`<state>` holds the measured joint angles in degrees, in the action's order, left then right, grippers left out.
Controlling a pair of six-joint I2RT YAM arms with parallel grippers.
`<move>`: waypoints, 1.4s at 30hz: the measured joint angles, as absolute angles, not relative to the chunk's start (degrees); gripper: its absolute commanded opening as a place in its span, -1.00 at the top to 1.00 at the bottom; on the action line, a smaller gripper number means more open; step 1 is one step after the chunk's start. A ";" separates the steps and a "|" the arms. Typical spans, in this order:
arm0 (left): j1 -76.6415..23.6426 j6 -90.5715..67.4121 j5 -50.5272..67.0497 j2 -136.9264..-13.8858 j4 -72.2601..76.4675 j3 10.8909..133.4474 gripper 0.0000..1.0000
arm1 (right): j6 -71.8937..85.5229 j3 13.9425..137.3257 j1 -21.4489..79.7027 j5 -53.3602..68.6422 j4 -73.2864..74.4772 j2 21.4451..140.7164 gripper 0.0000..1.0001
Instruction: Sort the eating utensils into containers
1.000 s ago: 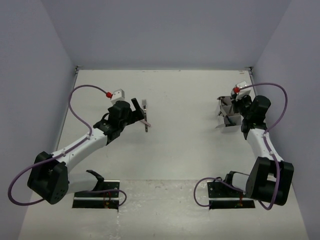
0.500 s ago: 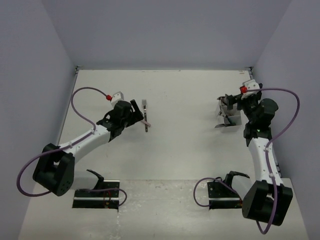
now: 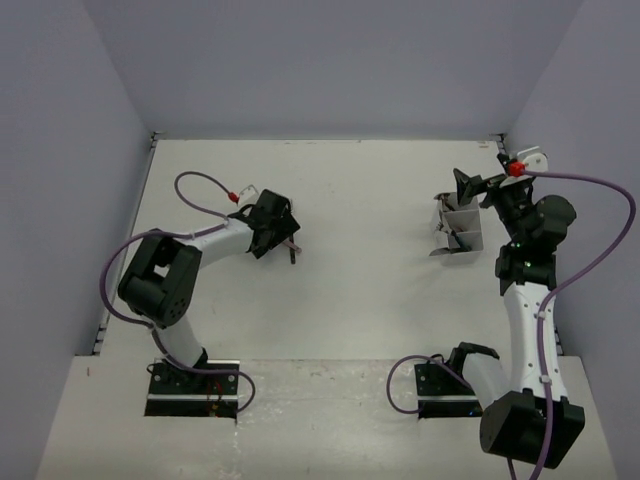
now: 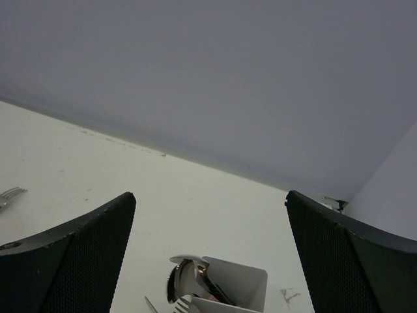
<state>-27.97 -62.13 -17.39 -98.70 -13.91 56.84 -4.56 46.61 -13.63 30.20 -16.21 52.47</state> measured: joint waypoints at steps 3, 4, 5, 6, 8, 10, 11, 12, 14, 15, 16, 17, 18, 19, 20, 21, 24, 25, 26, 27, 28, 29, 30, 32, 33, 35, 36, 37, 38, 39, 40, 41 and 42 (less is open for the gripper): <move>-27.83 -65.69 -19.22 -101.49 -15.81 59.72 -0.80 | -3.33 46.59 -13.63 30.85 -16.21 52.47 -0.98; -27.75 -67.09 -19.88 -102.10 -16.56 60.66 -0.76 | -3.03 46.61 -13.63 31.03 -16.21 52.47 -0.98; -27.68 -68.25 -20.56 -102.52 -17.23 61.25 -0.75 | -2.87 46.61 -13.63 31.05 -16.21 52.49 -0.98; -27.59 -69.32 -21.23 -102.80 -17.96 61.56 -0.72 | -2.68 46.61 -13.63 31.05 -16.21 52.49 -0.98; -27.44 -71.66 -22.57 -102.96 -19.42 61.71 -0.59 | -2.52 46.59 -13.63 31.07 -16.23 52.53 -0.98; -27.27 -73.67 -23.75 -103.00 -20.95 61.84 -0.45 | -2.50 46.59 -13.63 31.09 -16.23 52.69 -0.98; -27.22 -74.74 -24.32 -103.09 -22.50 62.13 -0.41 | -2.50 46.61 -13.63 31.09 -16.27 52.88 -0.98; -27.11 -75.53 -24.58 -103.35 -23.22 62.52 -0.38 | -2.48 46.61 -13.63 31.09 -16.27 53.06 -0.98; -26.96 -77.19 -25.39 -104.40 -25.58 64.14 -0.21 | -2.48 46.59 -13.63 31.09 -16.25 53.49 -0.98; -26.85 -77.58 -25.65 -105.34 -26.70 65.34 -0.14 | -2.44 46.61 -13.63 31.11 -16.25 53.65 -0.98; -26.81 -77.82 -25.98 -106.43 -27.70 66.72 -0.11 | -2.37 46.59 -13.63 31.11 -16.25 53.74 -0.98; -26.74 -78.17 -26.17 -107.55 -29.10 68.42 -0.10 | -2.37 46.61 -13.63 31.11 -16.25 53.78 -0.98; -26.74 -78.46 -26.39 -108.77 -30.55 70.13 -0.07 | -2.37 46.59 -13.63 31.09 -16.25 53.78 -0.98; -26.74 -78.52 -26.68 -109.91 -31.70 71.81 -0.02 | -2.37 46.59 -13.63 31.07 -16.25 53.78 -0.98; -26.74 -78.61 -26.89 -111.09 -32.97 73.52 0.02 | -2.39 46.59 -13.63 31.07 -16.25 53.78 -0.98; -26.74 -78.63 -27.09 -112.07 -34.17 74.96 0.06 | -2.42 46.61 -13.63 31.05 -16.25 53.76 -0.98; -26.74 -78.94 -27.51 -114.26 -37.76 78.43 0.22 | -2.57 46.59 -13.63 30.98 -16.25 53.65 -0.98; -26.74 -79.11 -27.64 -114.63 -38.68 79.05 0.27 | -2.61 46.59 -13.63 30.96 -16.25 53.60 -0.98; -26.74 -79.35 -27.75 -114.96 -39.55 79.46 0.33 | -2.63 46.59 -13.63 30.94 -16.27 53.58 -0.98; -26.74 -79.55 -27.86 -115.11 -40.27 79.75 0.45 | -2.66 46.59 -13.63 30.79 -16.25 53.58 -0.98; -26.74 -79.88 -27.97 -115.22 -41.06 79.96 0.52 | -2.68 46.59 -13.63 30.65 -16.25 53.58 -0.98; -26.74 -80.23 -28.12 -115.26 -41.80 80.03 0.70 | -2.72 46.59 -13.63 30.50 -16.25 53.58 -0.98; -26.74 -80.47 -28.29 -115.26 -42.46 80.05 0.86 | -2.79 46.59 -13.63 30.39 -16.25 53.54 -0.98; -26.74 -80.95 -28.77 -115.24 -43.31 80.03 1.00 | -2.90 46.59 -13.63 30.04 -16.25 53.36 -0.98; -26.74 -80.99 -28.88 -115.18 -43.53 80.03 1.00 | -2.98 46.59 -13.63 29.91 -16.23 53.19 -0.98; -26.74 -80.95 -29.15 -115.04 -44.03 79.99 1.00 | -3.03 46.59 -13.63 29.82 -16.19 52.75 -0.98; -26.74 -80.90 -29.21 -114.85 -44.29 79.83 1.00 | -2.98 46.59 -13.63 29.85 -16.12 52.51 -0.98; -26.74 -80.86 -29.30 -114.69 -44.66 79.68 1.00 | -2.83 46.72 -13.63 29.93 -15.81 52.40 -0.98; -26.76 -80.66 -29.89 -113.99 -44.93 79.07 1.00 | -2.42 47.05 -13.63 30.04 -15.53 52.45 -0.98; -27.03 -80.34 -30.52 -112.99 -45.04 78.24 1.00 | -1.19 48.27 -13.63 31.07 -13.61 53.01 -0.98; -27.18 -79.64 -31.33 -111.44 -44.95 77.23 1.00 | 0.16 49.69 -13.63 31.59 -12.64 53.84 -0.98; -27.57 -78.28 -32.34 -108.95 -44.23 75.61 1.00 | 1.91 51.57 -13.56 32.80 -11.27 54.98 -0.98; -28.12 -76.47 -33.43 -106.00 -43.51 74.08 1.00 | 3.81 53.32 -13.28 33.45 -10.41 56.12 -0.98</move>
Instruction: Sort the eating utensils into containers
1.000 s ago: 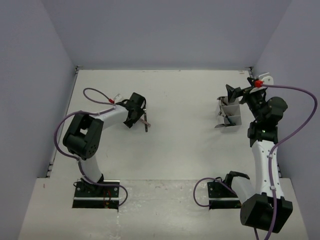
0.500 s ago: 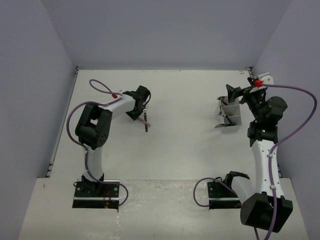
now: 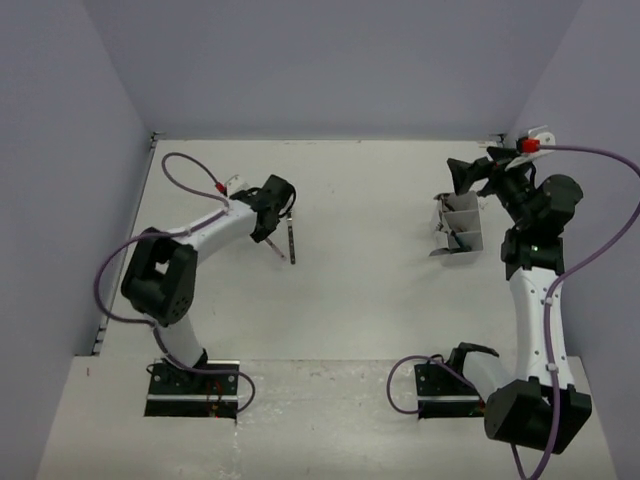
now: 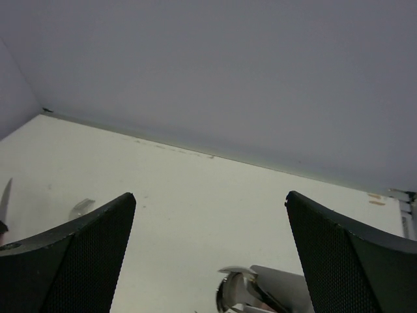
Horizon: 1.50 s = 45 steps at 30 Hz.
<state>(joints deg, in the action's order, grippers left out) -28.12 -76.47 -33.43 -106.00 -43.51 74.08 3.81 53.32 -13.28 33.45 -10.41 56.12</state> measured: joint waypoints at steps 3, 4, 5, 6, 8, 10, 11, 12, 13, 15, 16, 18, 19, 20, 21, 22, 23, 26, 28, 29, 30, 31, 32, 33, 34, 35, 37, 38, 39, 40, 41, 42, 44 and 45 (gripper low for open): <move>-31.03 -66.35 -34.37 -92.88 -34.59 67.44 1.00 | 9.78 57.25 -11.18 34.70 -8.16 58.74 -0.98; -32.16 -61.04 -33.32 -87.29 -28.88 64.55 1.00 | 10.79 58.00 -10.37 35.11 -7.60 59.24 -0.98; -33.17 -56.73 -31.46 -82.11 -22.68 61.58 1.00 | 12.01 59.24 -8.29 35.57 -6.33 60.23 -0.98; -34.22 -51.94 -28.95 -76.79 -15.31 58.13 1.00 | 12.71 60.12 -6.35 35.62 -5.04 60.88 -0.98; -35.29 -43.24 -22.74 -67.66 -2.24 51.29 1.00 | 14.20 61.69 -1.83 35.68 -2.55 62.39 -0.98; -35.83 -35.90 -17.08 -61.32 5.76 47.09 1.00 | 15.99 62.28 2.22 36.16 -0.89 63.57 -0.98; -35.94 -33.12 -14.90 -59.79 8.21 46.41 1.00 | 16.86 62.28 3.81 36.71 -0.36 64.10 -0.98; -36.07 -30.59 -12.69 -58.92 10.50 46.15 1.00 | 17.61 62.28 5.43 37.15 0.14 64.58 -0.98; -36.14 -28.69 -10.74 -58.61 12.14 46.15 1.00 | 18.00 62.28 7.27 37.28 0.60 64.95 -0.98; -36.21 -25.54 -6.46 -58.52 14.83 46.11 1.00 | 17.93 62.30 11.38 37.01 1.78 65.49 -0.98; -36.25 -24.38 -4.58 -58.52 15.79 46.00 1.00 | 17.85 62.30 13.78 36.99 2.35 65.67 -0.98; -36.53 -22.94 -1.21 -58.50 16.97 45.80 1.00 | 17.72 62.39 18.61 36.82 3.22 66.13 -0.98; -36.71 -22.65 0.14 -58.46 17.39 45.71 1.00 | 17.82 62.41 20.82 36.51 3.42 66.41 -0.98; -36.91 -22.41 0.93 -58.41 17.85 45.60 1.00 | 18.00 62.41 22.39 36.10 3.44 66.65 -0.98; -36.97 -22.35 1.48 -58.37 18.17 45.52 1.00 | 18.06 62.41 23.66 35.42 3.44 66.76 -0.98; -37.17 -22.37 1.87 -58.26 18.44 45.45 1.00 | 18.11 62.37 24.91 34.81 3.44 66.81 -0.98; -37.19 -22.46 2.13 -58.19 18.72 45.45 1.00 | 18.02 62.37 26.04 33.78 3.40 66.81 -0.98; -37.30 -23.24 2.22 -57.93 19.51 45.43 1.00 | 16.62 62.37 29.61 31.94 3.18 66.83 -0.93; -37.36 -23.68 2.04 -57.89 20.05 45.41 1.00 | 15.25 62.37 32.53 30.98 2.90 67.26 -0.92; -37.45 -24.08 1.83 -57.89 20.16 45.41 1.00 | 14.72 62.37 34.20 30.68 2.59 67.83 -0.89; -37.54 -24.49 1.67 -57.89 20.18 45.41 1.00 | 14.48 62.37 35.09 30.30 2.22 68.29 -0.86; -37.56 -24.67 1.67 -57.89 20.18 45.41 1.00 | 14.22 62.48 36.53 29.50 1.56 69.30 -0.82; -37.60 -24.97 1.65 -57.89 20.18 45.41 1.00 | 14.09 62.92 37.52 29.08 1.37 70.37 -0.70; -37.63 -25.26 1.65 -57.89 20.18 45.41 1.00 | 13.89 63.46 38.11 28.58 1.19 71.48 -0.65; -37.65 -25.61 1.58 -57.84 20.18 45.41 1.00 | 13.82 64.25 38.72 27.75 1.19 72.79 -0.56; -37.65 -25.98 1.48 -57.80 20.18 45.39 1.00 | 13.80 65.10 39.11 27.14 0.99 74.02 -0.39; -37.65 -26.48 1.37 -57.47 20.18 45.23 1.00 | 13.69 66.41 39.70 25.93 0.21 76.09 -0.32; -37.65 -26.61 1.32 -57.19 20.16 45.08 1.00 | 13.72 66.96 39.88 25.21 -0.10 76.95 -0.28; -37.65 -26.96 1.32 -56.86 20.18 44.93 1.00 | 13.67 67.55 40.07 24.77 -0.45 77.76 -0.21; -37.65 -27.09 1.32 -56.47 20.23 44.71 1.00 | 13.65 68.12 40.18 24.43 -0.73 78.48 -0.12; -37.65 -27.29 1.26 -55.99 20.25 44.45 1.00 | 13.69 68.77 40.25 23.99 -0.95 79.20 -0.01; -37.65 -27.38 0.89 -55.55 20.36 44.14 1.00 | 13.89 69.43 40.47 23.92 -1.23 79.77 0.15; -37.54 -27.44 0.19 -55.18 20.34 43.97 1.00 | 14.20 70.13 41.06 23.94 -1.83 80.38 0.32; -37.56 -27.44 0.19 -55.09 20.32 43.90 1.00 | 14.22 70.43 41.43 23.97 -2.15 80.64 0.44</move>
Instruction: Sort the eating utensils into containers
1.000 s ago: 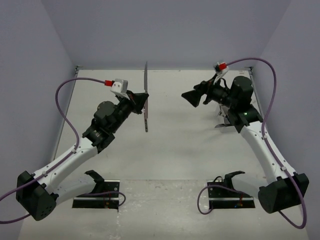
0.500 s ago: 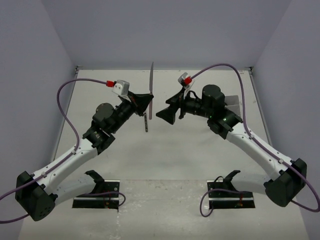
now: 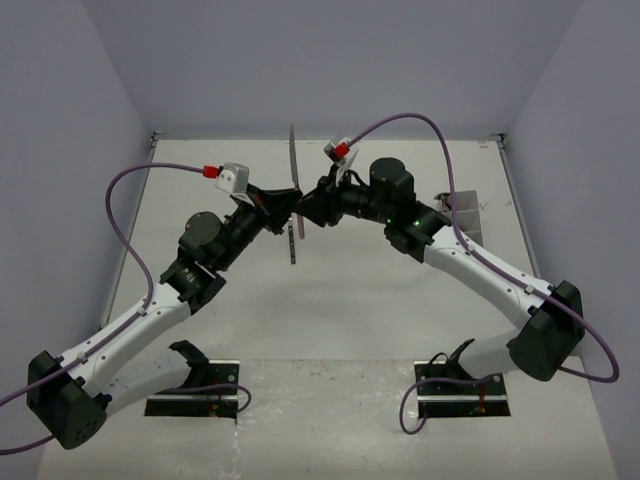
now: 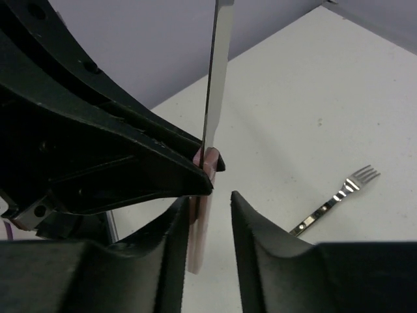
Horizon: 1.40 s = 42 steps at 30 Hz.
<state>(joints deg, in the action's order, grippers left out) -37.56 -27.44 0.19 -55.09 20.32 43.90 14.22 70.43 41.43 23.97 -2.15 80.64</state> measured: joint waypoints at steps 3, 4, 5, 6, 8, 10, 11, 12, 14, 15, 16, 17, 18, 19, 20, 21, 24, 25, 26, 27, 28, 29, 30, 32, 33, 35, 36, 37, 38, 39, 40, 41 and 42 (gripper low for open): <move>-37.58 -27.46 -0.03 -55.07 20.10 43.86 1.00 | 14.02 71.40 41.98 24.36 -2.20 81.23 0.91; -37.58 -27.44 -0.23 -55.00 20.03 43.86 1.00 | 13.91 71.44 41.95 24.45 -2.26 81.34 1.00; -37.58 -27.42 -0.27 -55.00 19.97 43.83 1.00 | 13.78 71.44 41.87 24.56 -2.26 81.36 1.00; -37.58 -27.42 -0.23 -55.05 19.94 43.81 0.81 | 13.61 71.44 41.85 24.60 -2.20 81.36 1.00; -37.54 -27.14 -0.01 -55.05 19.94 43.81 0.03 | 13.10 71.44 41.82 24.82 -2.24 81.36 1.00; -37.34 -26.63 0.56 -55.02 20.16 44.03 -1.00 | 11.86 71.18 41.63 24.73 -1.91 81.36 1.00; -36.91 -27.00 0.91 -54.94 19.99 44.69 -1.00 | 11.00 70.81 41.43 24.47 -1.67 81.36 1.00; -36.77 -26.92 2.26 -54.87 19.53 45.36 -1.00 | 10.13 70.65 41.19 23.57 -1.72 81.41 1.00; -37.67 -26.81 5.34 -54.87 17.69 46.57 -1.00 | 8.29 70.65 40.34 21.85 -1.76 81.36 1.00; -37.95 -26.76 6.42 -54.85 16.80 46.96 -1.00 | 7.38 70.65 39.70 21.28 -2.07 81.25 1.00; -38.02 -26.76 7.33 -54.81 15.92 47.20 -1.00 | 6.59 70.65 38.74 20.47 -2.20 81.19 1.00; -38.02 -26.76 7.77 -54.68 14.92 47.31 -1.00 | 5.80 70.67 37.41 20.40 -2.17 81.12 1.00; -38.02 -26.79 7.97 -54.48 13.87 47.33 -1.00 | 5.15 70.65 35.81 20.45 -2.17 81.03 1.00; -38.02 -26.79 7.99 -54.26 12.60 47.33 -1.00 | 4.49 70.65 33.91 20.60 -2.17 80.88 1.00; -38.02 -26.79 7.92 -53.98 11.49 47.31 -1.00 | 3.20 70.65 31.53 20.78 -2.22 80.58 1.00; -38.02 -26.81 7.68 -53.65 10.41 47.24 -1.00 | 1.52 70.65 28.69 21.21 -2.33 80.27 1.00; -38.02 -26.96 5.69 -51.90 7.57 46.28 -1.00 | -4.82 70.65 20.82 23.03 -3.09 78.50 1.00; -38.02 -27.07 4.62 -51.22 6.72 45.74 -1.00 | -7.22 70.65 18.22 24.47 -3.51 77.73 1.00; -38.02 -27.33 3.38 -50.54 5.67 45.15 -1.00 | -9.96 70.65 15.57 26.98 -3.73 76.86 1.00; -38.02 -27.46 2.11 -50.15 4.58 44.77 -1.00 | -12.60 70.70 12.93 29.50 -3.57 76.05 1.00; -38.02 -27.57 1.37 -49.98 4.08 44.51 -1.00 | -16.14 70.74 10.35 32.25 -3.20 75.22 1.00; -38.02 -28.05 -0.95 -49.87 2.52 43.99 -1.00 | -19.18 70.87 8.12 34.79 -2.52 74.54 1.00; -38.02 -28.42 -2.22 -49.93 1.65 43.72 -1.00 | -22.00 70.94 5.96 37.26 -1.54 73.97 1.00; -38.02 -29.50 -5.85 -50.50 -0.47 43.09 -1.00 | -27.97 70.91 1.87 42.50 0.97 72.95 1.00; -38.02 -29.98 -7.49 -51.16 -1.48 42.98 -1.00 | -30.85 70.76 -0.60 45.28 2.33 72.62 1.00; -38.02 -31.14 -10.57 -53.28 -3.07 42.96 -1.00 | -35.90 69.69 -4.75 49.60 4.71 71.85 1.00; -38.02 -31.86 -11.99 -54.70 -3.77 42.96 -1.00 | -38.59 68.64 -7.40 51.66 6.04 71.48 1.00; -38.02 -32.40 -13.13 -56.14 -4.40 42.96 -1.00 | -41.12 67.42 -9.54 53.41 7.44 71.13 1.00; -38.02 -32.91 -14.22 -57.82 -4.89 42.96 -1.00 | -43.64 66.08 -11.75 55.09 9.19 70.91 1.00; -38.02 -33.56 -14.98 -59.46 -5.28 42.96 -1.00 | -45.56 64.93 -13.45 56.38 10.70 70.91 1.00; -38.02 -34.09 -15.66 -61.36 -5.74 42.96 -1.00 | -48.34 63.68 -15.84 58.52 12.58 71.02 1.00; -38.02 -34.61 -16.08 -63.31 -5.85 42.96 -1.00 | -50.92 62.83 -17.47 60.07 14.87 71.26 1.00; -38.02 -35.03 -16.43 -65.08 -5.93 42.96 -1.00 | -54.13 62.39 -19.38 61.63 18.00 71.92 1.00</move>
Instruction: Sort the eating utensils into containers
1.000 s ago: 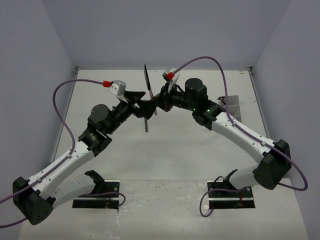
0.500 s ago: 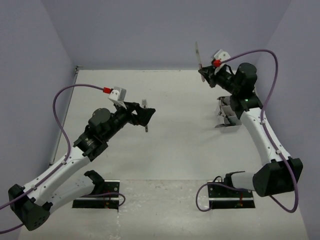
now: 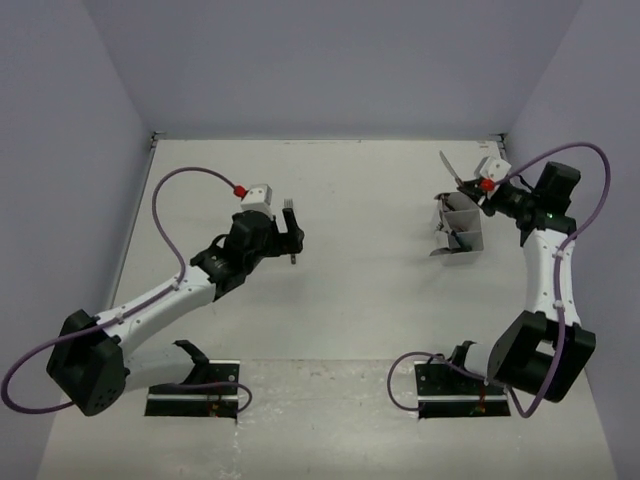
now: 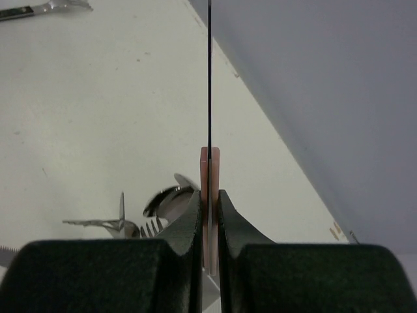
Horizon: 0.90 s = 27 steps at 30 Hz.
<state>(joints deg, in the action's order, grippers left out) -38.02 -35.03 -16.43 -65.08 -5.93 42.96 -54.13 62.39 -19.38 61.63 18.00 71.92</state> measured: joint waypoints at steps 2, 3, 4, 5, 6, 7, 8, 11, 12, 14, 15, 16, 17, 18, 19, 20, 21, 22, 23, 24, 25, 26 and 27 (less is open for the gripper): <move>-38.02 -35.70 -16.69 -68.88 -5.72 42.96 -1.00 | -60.20 62.39 -22.48 63.57 22.55 74.17 1.00; -38.02 -36.03 -16.69 -70.78 -5.48 42.96 -1.00 | -62.46 62.33 -23.62 64.16 24.10 75.37 1.00; -38.02 -36.42 -16.67 -72.42 -5.19 42.96 -1.00 | -64.62 62.11 -24.58 64.62 25.47 76.62 1.00; -38.02 -36.64 -16.62 -74.22 -4.93 43.09 -1.00 | -66.24 61.52 -25.28 65.12 26.17 77.43 1.00; -38.02 -36.95 -16.60 -75.96 -4.78 43.35 -1.00 | -67.83 60.51 -25.82 65.56 27.05 78.02 1.00; -38.02 -37.10 -16.56 -77.67 -4.69 43.72 -1.00 | -69.14 59.53 -26.22 65.71 27.83 78.28 1.00; -38.02 -37.36 -16.53 -79.46 -4.45 44.18 -1.00 | -70.48 58.39 -26.59 65.80 28.53 78.43 1.00; -38.02 -37.93 -16.49 -83.33 -4.29 45.50 -1.00 | -73.91 55.57 -27.09 65.76 29.98 78.83 1.00; -38.02 -38.02 -16.49 -84.47 -4.27 45.98 -1.00 | -74.87 54.85 -27.18 65.76 30.09 79.15 1.00; -38.02 -38.22 -16.51 -85.67 -4.21 46.70 -1.00 | -76.25 54.08 -27.38 65.76 30.48 80.16 1.00; -38.02 -38.37 -16.60 -86.17 -4.16 47.09 -1.00 | -76.73 53.91 -27.44 65.73 30.57 80.84 1.00; -38.02 -38.39 -16.71 -86.48 -4.14 47.40 -1.00 | -77.10 53.84 -27.59 65.69 30.59 81.47 1.00; -38.02 -38.41 -16.82 -86.72 -4.05 47.72 -1.00 | -77.38 53.84 -27.83 65.67 30.55 82.04 1.00; -38.02 -38.41 -16.99 -86.87 -3.97 48.03 -1.00 | -77.49 53.76 -28.12 65.60 30.48 82.41 1.00; -38.02 -38.41 -17.23 -86.91 -3.92 48.27 -1.00 | -77.67 53.52 -28.60 65.54 30.41 82.63 1.00; -38.02 -38.39 -17.47 -86.98 -3.92 48.47 -1.00 | -77.82 53.17 -29.04 65.49 30.39 82.76 1.00; -38.02 -38.41 -17.78 -87.02 -3.90 48.69 -1.00 | -77.95 52.75 -29.58 65.43 30.35 82.85 0.99; -38.02 -38.39 -18.11 -87.13 -3.92 48.88 -1.00 | -78.06 52.29 -30.09 65.32 30.11 82.91 0.98; -38.02 -38.41 -18.44 -87.29 -3.92 49.10 -1.00 | -78.15 51.77 -30.61 65.19 29.95 82.98 0.96; -38.02 -38.41 -18.63 -87.46 -3.90 49.30 -1.00 | -78.19 51.29 -31.09 65.08 29.69 83.02 0.94; -38.02 -38.44 -18.90 -87.68 -3.88 49.52 -1.00 | -78.24 50.89 -31.51 64.90 29.54 83.13 0.88; -38.02 -38.48 -19.07 -87.99 -3.88 49.67 -1.00 | -78.26 50.46 -31.94 64.69 29.26 83.29 0.84; -38.02 -38.52 -19.29 -88.40 -3.77 49.91 -1.00 | -78.26 50.09 -32.29 64.27 29.10 83.33 0.79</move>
